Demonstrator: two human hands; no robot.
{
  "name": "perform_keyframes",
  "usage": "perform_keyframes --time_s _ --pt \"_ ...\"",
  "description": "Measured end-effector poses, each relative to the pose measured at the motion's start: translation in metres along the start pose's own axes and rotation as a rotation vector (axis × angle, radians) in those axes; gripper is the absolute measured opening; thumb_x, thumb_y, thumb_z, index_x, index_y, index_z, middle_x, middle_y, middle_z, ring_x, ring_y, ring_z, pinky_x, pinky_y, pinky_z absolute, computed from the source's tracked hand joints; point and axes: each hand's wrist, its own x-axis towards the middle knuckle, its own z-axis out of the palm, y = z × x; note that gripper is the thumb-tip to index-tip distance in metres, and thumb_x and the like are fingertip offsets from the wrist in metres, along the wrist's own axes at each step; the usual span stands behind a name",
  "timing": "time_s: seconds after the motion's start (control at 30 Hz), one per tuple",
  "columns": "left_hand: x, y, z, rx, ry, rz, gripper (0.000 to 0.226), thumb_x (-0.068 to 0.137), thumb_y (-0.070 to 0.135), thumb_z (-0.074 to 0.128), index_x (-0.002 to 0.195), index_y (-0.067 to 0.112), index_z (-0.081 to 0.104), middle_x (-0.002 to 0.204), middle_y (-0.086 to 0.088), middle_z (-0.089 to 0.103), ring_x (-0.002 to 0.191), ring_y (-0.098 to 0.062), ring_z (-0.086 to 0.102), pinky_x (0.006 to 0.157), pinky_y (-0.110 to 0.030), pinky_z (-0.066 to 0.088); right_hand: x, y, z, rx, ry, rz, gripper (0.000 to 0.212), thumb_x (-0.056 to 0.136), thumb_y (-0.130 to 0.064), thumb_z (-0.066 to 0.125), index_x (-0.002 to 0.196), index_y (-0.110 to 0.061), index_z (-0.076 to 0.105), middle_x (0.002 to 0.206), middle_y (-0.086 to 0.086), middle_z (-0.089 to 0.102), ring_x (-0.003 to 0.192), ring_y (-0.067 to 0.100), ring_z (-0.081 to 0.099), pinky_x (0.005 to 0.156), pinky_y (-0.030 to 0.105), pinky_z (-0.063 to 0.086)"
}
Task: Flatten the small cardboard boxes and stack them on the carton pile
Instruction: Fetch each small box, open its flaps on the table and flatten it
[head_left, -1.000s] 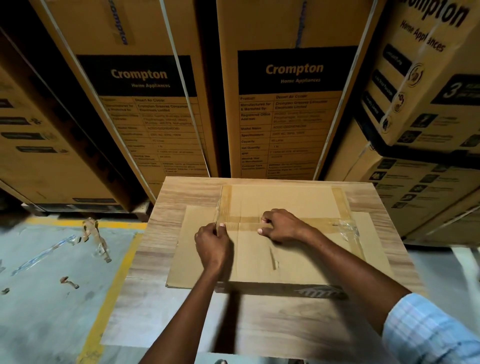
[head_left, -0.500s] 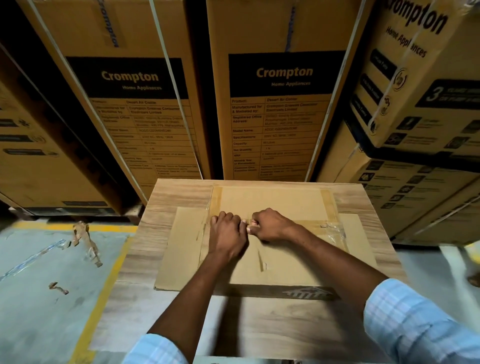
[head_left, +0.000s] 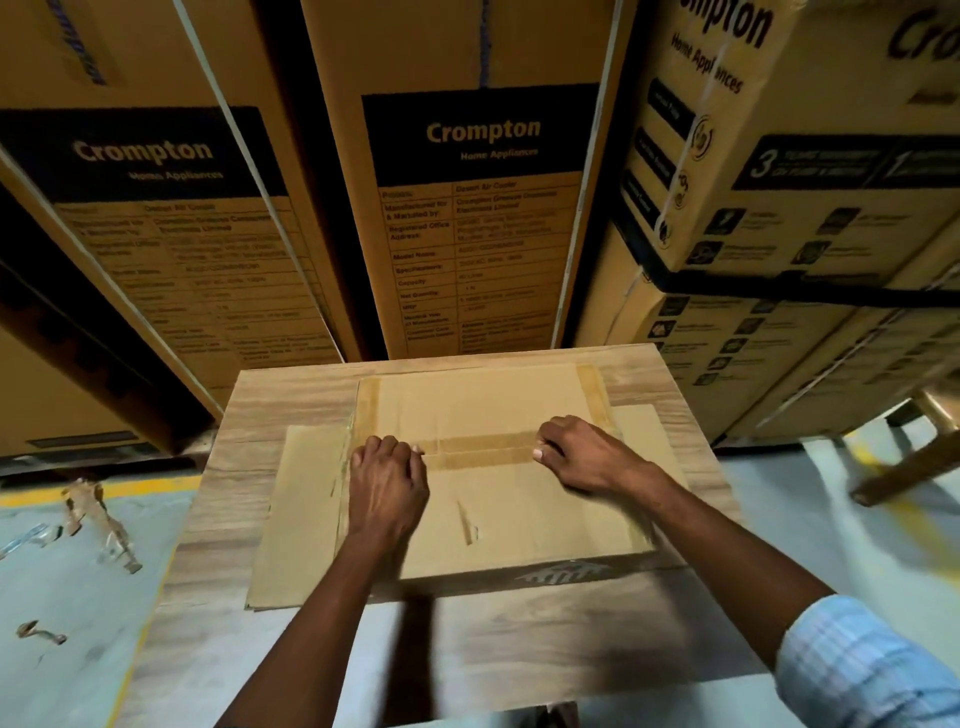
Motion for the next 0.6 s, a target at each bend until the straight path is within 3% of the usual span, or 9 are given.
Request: perform_keyframes --time_s 0.1,0.33,0.43,0.6 --pt "0.006 0.012 -0.006 -0.010 -0.074 -0.031 0.045 0.100 0.036 0.034 0.081 0.016 0.071 0.086 -0.004 0.068 0.090 -0.020 0.050 0.090 -0.043 0.039 -0.003 0.000 0.007 -0.015 0.030 0.000 0.025 0.105 -0.040 0.044 0.108 -0.019 0.056 0.107 0.003 0.058 0.098 0.019 0.049 0.088 0.038 0.043" --pt "0.011 0.122 0.023 -0.101 -0.244 0.224 0.042 0.106 0.034 0.030 0.101 0.019 0.068 0.103 -0.005 0.070 0.100 -0.025 0.056 0.092 -0.042 0.041 -0.003 -0.003 0.003 -0.045 -0.047 -0.082 0.022 0.105 -0.040 0.042 0.103 -0.022 0.054 0.104 0.005 0.060 0.097 0.023 0.054 0.085 0.039 0.044" --pt "0.012 0.122 0.028 -0.124 -0.241 0.215 0.044 0.109 0.036 0.028 0.107 0.019 0.068 0.105 -0.005 0.070 0.102 -0.025 0.056 0.091 -0.042 0.041 -0.011 0.024 -0.019 -0.122 -0.122 -0.064 0.019 0.103 -0.046 0.041 0.094 -0.030 0.046 0.095 -0.003 0.054 0.089 0.020 0.053 0.084 0.043 0.049" --pt "0.012 0.123 0.025 -0.105 -0.246 0.211 0.047 0.110 0.036 0.026 0.111 0.019 0.070 0.107 -0.004 0.070 0.104 -0.024 0.056 0.094 -0.043 0.041 -0.017 0.048 -0.032 -0.192 -0.208 -0.096 0.017 0.103 -0.046 0.043 0.099 -0.030 0.047 0.102 -0.002 0.055 0.096 0.021 0.053 0.088 0.044 0.048"
